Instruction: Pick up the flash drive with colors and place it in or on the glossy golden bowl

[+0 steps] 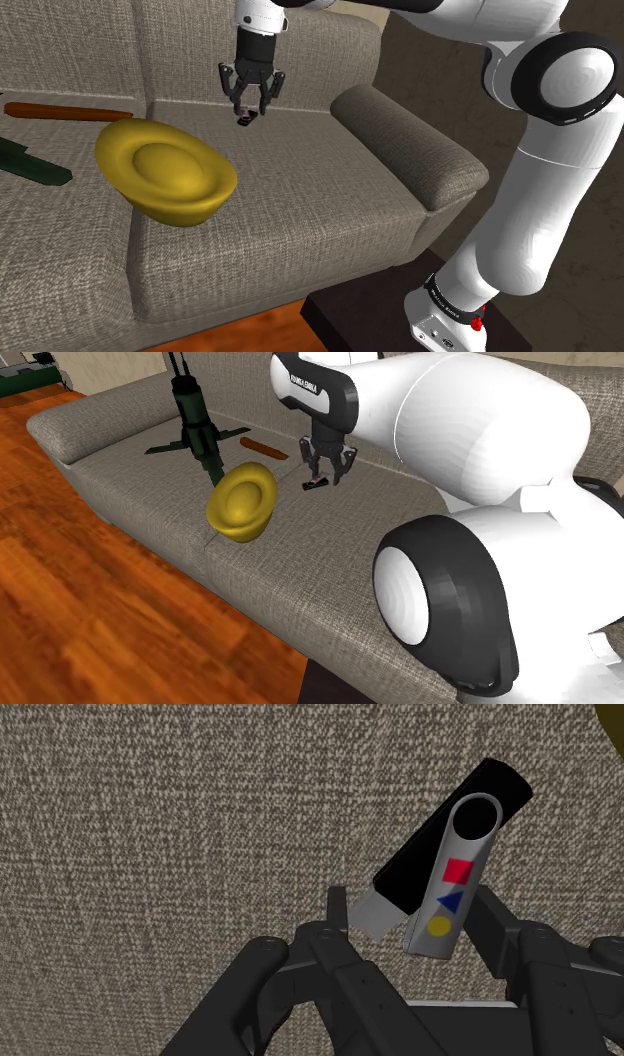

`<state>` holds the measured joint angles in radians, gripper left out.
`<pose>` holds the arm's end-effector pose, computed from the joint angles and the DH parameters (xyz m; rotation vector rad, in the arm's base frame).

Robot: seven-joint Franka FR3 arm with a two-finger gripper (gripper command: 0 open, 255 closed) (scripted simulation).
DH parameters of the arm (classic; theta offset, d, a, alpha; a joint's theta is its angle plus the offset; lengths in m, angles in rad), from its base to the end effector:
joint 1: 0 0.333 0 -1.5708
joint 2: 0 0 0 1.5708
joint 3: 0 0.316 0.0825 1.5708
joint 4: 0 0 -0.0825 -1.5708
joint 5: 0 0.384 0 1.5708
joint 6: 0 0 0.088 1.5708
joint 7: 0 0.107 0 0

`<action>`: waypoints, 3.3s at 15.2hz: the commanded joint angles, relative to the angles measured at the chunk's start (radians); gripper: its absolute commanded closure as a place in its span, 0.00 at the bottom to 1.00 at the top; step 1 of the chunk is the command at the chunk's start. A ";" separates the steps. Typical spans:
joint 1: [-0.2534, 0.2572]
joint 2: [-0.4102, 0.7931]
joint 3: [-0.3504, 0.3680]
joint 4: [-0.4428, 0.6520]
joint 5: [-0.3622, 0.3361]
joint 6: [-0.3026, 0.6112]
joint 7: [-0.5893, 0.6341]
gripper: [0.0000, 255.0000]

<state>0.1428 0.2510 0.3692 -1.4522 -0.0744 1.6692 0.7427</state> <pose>0.5660 0.2798 0.5488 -3.1175 0.3641 0.0365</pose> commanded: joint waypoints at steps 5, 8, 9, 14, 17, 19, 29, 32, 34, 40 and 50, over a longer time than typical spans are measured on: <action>0.008 0.016 0.002 0.103 -0.006 -0.088 0.002 1.00; 0.015 0.030 0.003 0.163 -0.011 -0.135 0.004 1.00; 0.017 0.035 0.003 0.184 -0.013 -0.151 0.005 1.00; 0.088 0.072 0.032 0.237 -0.033 -0.171 0.097 1.00; 0.148 0.112 0.051 0.295 -0.053 -0.191 0.166 1.00; 0.192 0.147 0.061 0.345 -0.070 -0.209 0.211 1.00; 0.311 0.240 0.081 0.414 -0.113 -0.192 0.331 1.00; 0.296 0.219 0.083 0.339 -0.104 -0.138 0.332 1.00; 0.287 0.209 0.083 0.295 -0.100 -0.104 0.332 1.00; 0.274 0.193 0.083 0.215 -0.094 -0.040 0.332 1.00; 0.273 0.192 0.084 0.213 -0.094 -0.040 0.332 0.00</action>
<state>0.4161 0.4431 0.4528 -1.2389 -0.1685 1.6295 1.0748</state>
